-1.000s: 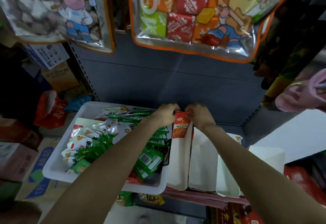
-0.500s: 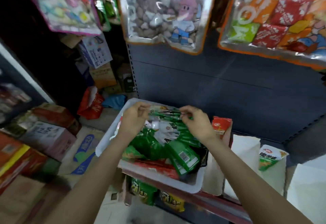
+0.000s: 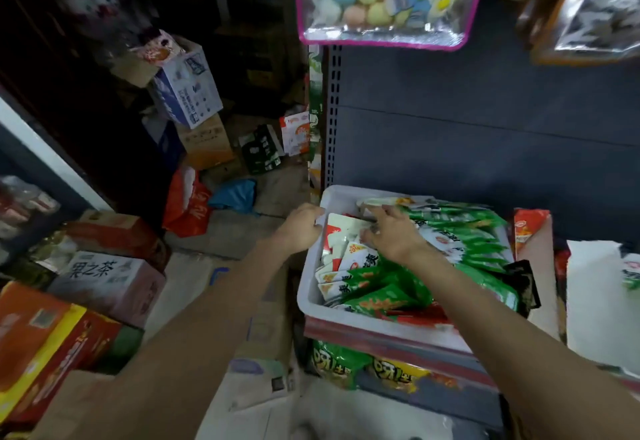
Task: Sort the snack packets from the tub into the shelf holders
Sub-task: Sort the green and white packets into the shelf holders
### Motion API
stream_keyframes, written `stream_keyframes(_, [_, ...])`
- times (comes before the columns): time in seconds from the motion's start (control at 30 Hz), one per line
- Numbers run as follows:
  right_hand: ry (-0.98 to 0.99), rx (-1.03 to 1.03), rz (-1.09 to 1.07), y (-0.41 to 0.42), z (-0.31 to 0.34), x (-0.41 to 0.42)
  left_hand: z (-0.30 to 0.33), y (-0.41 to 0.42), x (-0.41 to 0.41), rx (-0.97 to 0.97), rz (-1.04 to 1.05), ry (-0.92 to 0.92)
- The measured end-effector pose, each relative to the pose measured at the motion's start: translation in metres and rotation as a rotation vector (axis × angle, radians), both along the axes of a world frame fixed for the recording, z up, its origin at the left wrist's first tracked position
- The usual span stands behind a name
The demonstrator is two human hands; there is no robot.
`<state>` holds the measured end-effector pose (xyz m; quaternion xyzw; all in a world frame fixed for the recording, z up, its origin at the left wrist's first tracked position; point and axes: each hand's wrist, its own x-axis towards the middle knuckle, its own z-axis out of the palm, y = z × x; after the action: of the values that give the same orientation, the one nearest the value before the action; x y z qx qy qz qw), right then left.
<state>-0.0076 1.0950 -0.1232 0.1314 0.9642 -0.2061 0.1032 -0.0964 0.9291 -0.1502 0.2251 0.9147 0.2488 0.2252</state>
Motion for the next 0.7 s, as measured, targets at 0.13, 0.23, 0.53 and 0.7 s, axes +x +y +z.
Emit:
stream_keyframes(0.13, [-0.032, 0.03, -0.042, -0.008, 0.0, -0.002, -0.004, 0.006, -0.003, 0.095, 0.078, -0.082])
stream_keyframes(0.23, [-0.034, 0.009, -0.068, -0.007, 0.002, -0.008, -0.003, 0.01, -0.003, 0.215, 0.204, -0.087])
stream_keyframes(0.53, [-0.026, -0.064, -0.142, -0.007, 0.001, -0.009, 0.0, 0.022, -0.006, 0.279, 0.218, -0.039])
stream_keyframes(0.7, [-0.025, -0.057, -0.146, -0.005, -0.004, -0.011, -0.004, 0.024, -0.005, 0.31, 0.251, -0.125])
